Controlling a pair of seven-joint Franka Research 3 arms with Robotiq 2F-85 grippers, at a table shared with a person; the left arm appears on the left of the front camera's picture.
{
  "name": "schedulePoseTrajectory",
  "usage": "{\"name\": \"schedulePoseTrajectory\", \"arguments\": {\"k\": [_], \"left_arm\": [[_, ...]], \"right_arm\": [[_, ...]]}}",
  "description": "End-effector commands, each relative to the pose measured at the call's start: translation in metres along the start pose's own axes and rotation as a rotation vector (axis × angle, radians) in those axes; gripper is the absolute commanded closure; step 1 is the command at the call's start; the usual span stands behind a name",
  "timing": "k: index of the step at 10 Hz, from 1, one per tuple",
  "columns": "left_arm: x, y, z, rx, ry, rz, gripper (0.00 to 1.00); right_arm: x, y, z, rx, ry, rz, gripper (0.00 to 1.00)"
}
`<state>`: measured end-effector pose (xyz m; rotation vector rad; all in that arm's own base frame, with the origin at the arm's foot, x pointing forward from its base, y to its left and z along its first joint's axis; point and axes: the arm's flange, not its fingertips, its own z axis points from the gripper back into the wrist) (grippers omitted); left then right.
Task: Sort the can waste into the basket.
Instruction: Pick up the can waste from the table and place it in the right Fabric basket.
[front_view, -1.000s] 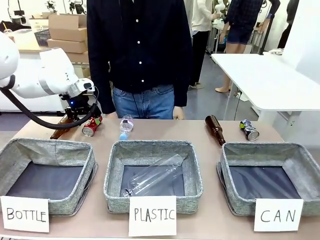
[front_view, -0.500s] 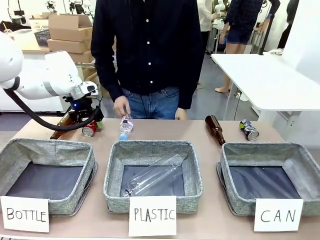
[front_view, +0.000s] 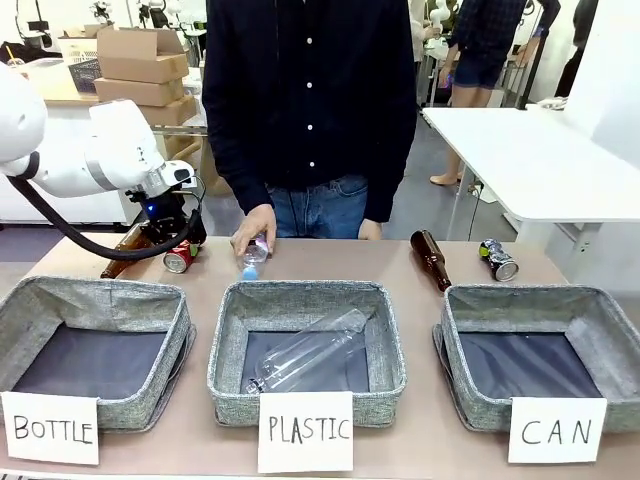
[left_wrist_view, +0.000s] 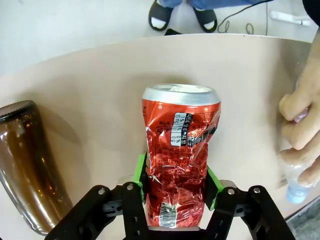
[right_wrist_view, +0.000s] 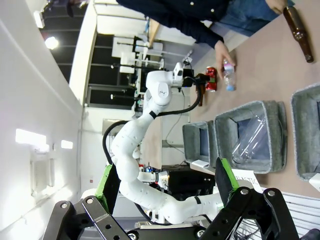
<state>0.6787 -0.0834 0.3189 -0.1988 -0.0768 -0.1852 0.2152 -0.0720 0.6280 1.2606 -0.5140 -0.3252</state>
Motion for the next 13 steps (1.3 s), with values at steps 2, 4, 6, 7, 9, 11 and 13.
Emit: {"name": "schedulePoseTrajectory", "arguments": {"k": [2,4,6,7,9,11,13], "left_arm": [[0.003,-0.001,0.008,-0.003,-0.017,0.049,1.00],[-0.001,0.000,0.023,-0.014,-0.034,0.058,1.00],[-0.036,-0.012,0.092,-0.110,-0.007,-0.005,1.00],[-0.081,-0.020,0.155,-0.195,-0.007,-0.075,1.00],[-0.169,-0.023,0.229,-0.384,0.041,-0.252,1.00],[-0.248,-0.024,0.265,-0.479,0.048,-0.397,1.00],[-0.301,-0.027,0.270,-0.438,-0.094,-0.492,1.00]], "right_arm": [[0.002,0.002,-0.003,0.026,-0.001,0.020,0.00],[0.002,0.002,-0.003,0.026,-0.001,0.020,0.00],[0.002,0.002,-0.003,0.026,-0.001,0.020,0.00],[0.002,0.002,-0.003,0.026,-0.001,0.020,0.00],[0.002,0.002,-0.003,0.026,-0.001,0.020,0.00],[0.002,0.002,-0.003,0.026,-0.001,0.020,0.00],[0.002,0.002,-0.003,0.026,-0.001,0.020,0.00]]}}
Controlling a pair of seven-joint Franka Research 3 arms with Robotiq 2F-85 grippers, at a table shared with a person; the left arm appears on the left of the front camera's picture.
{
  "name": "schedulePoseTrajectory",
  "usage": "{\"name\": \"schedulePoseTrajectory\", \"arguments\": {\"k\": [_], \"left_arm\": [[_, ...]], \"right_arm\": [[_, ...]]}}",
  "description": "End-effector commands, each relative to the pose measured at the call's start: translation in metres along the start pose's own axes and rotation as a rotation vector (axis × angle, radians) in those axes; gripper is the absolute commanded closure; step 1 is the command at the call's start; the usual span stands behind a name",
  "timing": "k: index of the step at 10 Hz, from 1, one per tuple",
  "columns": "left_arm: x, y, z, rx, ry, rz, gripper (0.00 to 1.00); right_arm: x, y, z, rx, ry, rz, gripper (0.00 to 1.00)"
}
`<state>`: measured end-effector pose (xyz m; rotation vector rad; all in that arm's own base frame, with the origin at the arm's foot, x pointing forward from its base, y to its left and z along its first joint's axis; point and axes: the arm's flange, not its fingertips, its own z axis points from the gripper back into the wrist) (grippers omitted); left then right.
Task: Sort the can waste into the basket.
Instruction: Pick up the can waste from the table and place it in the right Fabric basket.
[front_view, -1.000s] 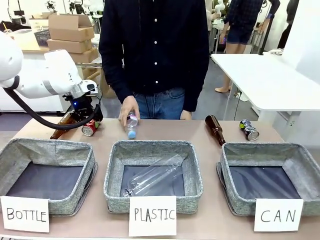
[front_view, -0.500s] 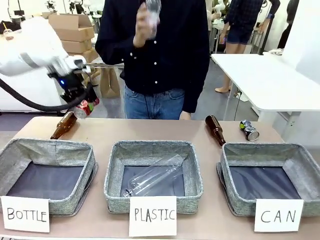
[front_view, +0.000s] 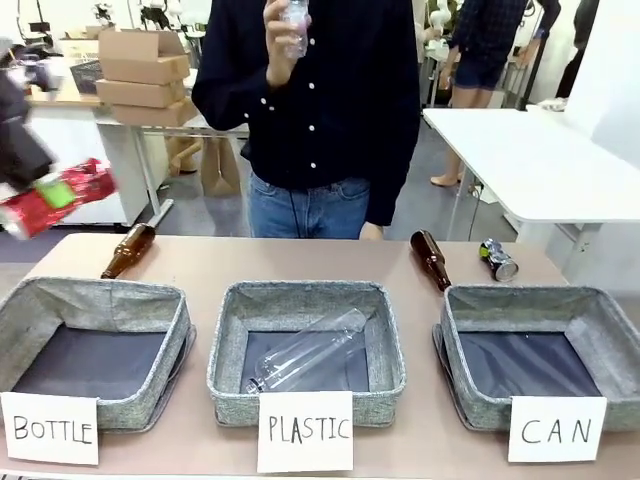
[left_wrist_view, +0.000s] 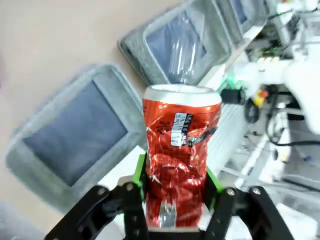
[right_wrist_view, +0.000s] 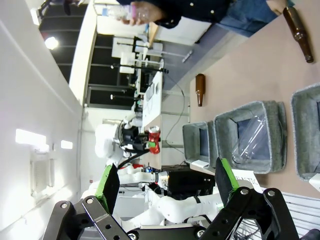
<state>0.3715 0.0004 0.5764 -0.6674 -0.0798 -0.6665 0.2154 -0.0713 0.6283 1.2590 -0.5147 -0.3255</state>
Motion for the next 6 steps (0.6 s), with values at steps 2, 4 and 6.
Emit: {"name": "schedulePoseTrajectory", "arguments": {"k": [2,4,6], "left_arm": [[0.000,0.000,0.000,0.000,0.000,0.000,1.00],[0.000,0.000,0.000,0.000,0.000,0.000,1.00],[0.000,0.000,0.000,0.000,0.000,0.000,1.00]], "right_arm": [[0.002,0.002,-0.002,0.027,0.000,0.019,0.00],[0.002,0.002,-0.002,0.027,0.000,0.019,0.00],[0.002,0.002,-0.002,0.027,0.000,0.019,0.00]]}}
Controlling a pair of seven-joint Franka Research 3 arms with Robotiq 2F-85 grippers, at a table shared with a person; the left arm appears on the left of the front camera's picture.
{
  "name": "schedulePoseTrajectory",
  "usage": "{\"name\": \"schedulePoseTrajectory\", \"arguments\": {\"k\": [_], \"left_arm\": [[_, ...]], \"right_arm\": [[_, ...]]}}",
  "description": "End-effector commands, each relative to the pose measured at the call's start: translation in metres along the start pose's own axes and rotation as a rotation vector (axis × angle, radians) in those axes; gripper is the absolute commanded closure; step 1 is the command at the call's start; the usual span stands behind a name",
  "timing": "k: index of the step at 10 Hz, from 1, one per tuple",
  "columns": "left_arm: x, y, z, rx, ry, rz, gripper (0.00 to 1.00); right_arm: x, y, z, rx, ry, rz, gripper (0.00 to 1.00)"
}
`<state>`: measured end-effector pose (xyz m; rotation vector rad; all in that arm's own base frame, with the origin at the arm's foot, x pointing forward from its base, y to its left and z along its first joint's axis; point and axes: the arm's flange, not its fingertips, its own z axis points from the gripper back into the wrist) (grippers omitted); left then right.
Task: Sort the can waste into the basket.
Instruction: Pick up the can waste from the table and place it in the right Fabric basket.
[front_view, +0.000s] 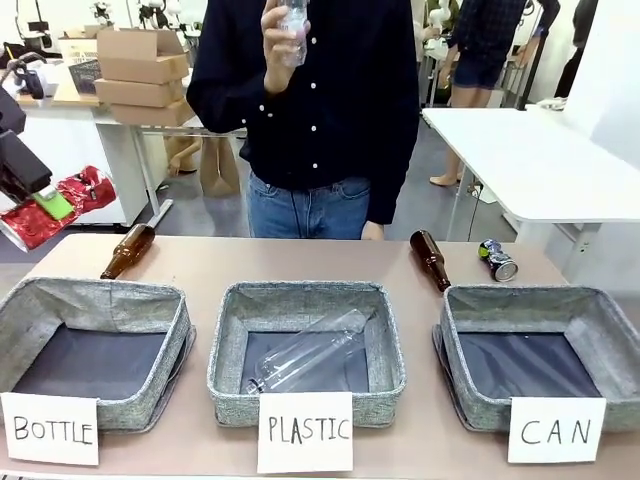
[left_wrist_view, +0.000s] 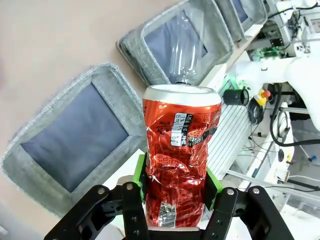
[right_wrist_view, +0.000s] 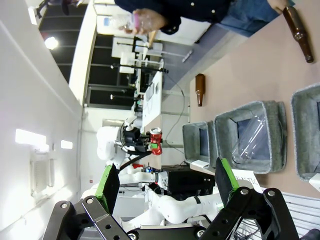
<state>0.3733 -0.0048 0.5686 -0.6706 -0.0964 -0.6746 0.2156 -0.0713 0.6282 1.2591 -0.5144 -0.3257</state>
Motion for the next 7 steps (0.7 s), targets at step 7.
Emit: {"name": "schedulePoseTrajectory", "arguments": {"k": [7], "left_arm": [[-0.0020,-0.0023,0.0091,-0.001,0.013,0.013,1.00]], "right_arm": [[0.0023,0.0018,-0.0023,0.027,0.000,0.020,0.00]]}}
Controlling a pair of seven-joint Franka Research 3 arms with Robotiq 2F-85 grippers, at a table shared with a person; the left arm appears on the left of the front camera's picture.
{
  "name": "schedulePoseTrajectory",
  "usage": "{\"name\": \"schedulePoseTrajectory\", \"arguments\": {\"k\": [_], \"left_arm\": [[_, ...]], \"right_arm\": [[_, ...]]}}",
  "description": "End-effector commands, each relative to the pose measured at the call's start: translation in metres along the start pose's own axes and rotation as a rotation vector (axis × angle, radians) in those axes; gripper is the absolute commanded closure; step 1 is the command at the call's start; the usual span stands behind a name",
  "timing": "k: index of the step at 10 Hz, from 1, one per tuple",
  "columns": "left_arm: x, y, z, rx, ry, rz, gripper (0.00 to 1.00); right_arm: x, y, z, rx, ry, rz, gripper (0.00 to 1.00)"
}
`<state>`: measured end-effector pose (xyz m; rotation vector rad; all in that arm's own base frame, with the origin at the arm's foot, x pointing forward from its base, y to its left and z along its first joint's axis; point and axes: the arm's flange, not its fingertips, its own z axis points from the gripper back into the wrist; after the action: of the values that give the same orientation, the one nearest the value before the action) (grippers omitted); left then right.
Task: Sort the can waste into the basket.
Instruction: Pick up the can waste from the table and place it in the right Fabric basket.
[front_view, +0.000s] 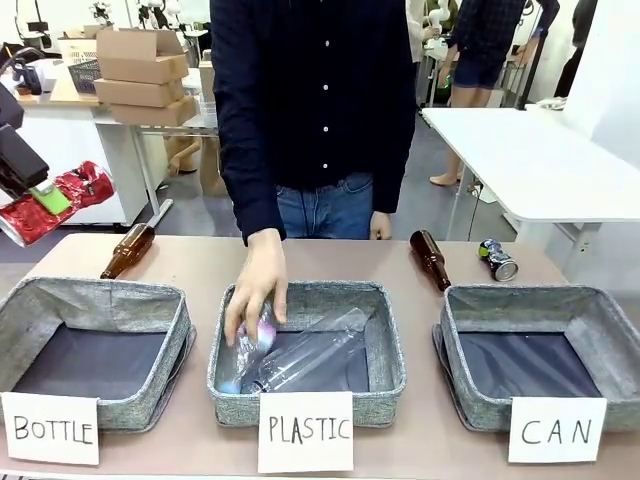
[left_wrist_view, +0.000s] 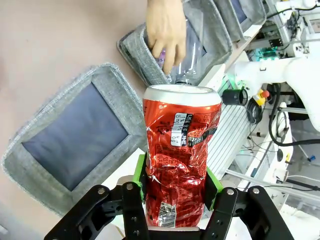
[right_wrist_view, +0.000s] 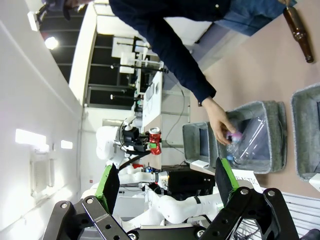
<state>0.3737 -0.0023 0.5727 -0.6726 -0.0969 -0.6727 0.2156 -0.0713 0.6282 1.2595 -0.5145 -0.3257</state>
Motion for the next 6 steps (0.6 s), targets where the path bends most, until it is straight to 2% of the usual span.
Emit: {"name": "schedulePoseTrajectory", "arguments": {"k": [1,3,4,6], "left_arm": [[-0.002,-0.002,0.004,0.000,0.014,0.011,1.00],[-0.002,-0.002,0.004,0.000,0.014,0.011,1.00],[0.000,0.000,0.000,0.000,0.000,0.000,0.53],[0.046,-0.011,-0.029,0.039,0.075,-0.091,0.53]], "right_arm": [[0.002,0.002,-0.002,0.027,0.000,0.020,0.00],[0.002,0.002,-0.002,0.027,0.000,0.020,0.00],[0.002,0.002,-0.002,0.027,0.000,0.020,0.00],[0.002,0.002,-0.002,0.027,0.000,0.020,0.00]]}}
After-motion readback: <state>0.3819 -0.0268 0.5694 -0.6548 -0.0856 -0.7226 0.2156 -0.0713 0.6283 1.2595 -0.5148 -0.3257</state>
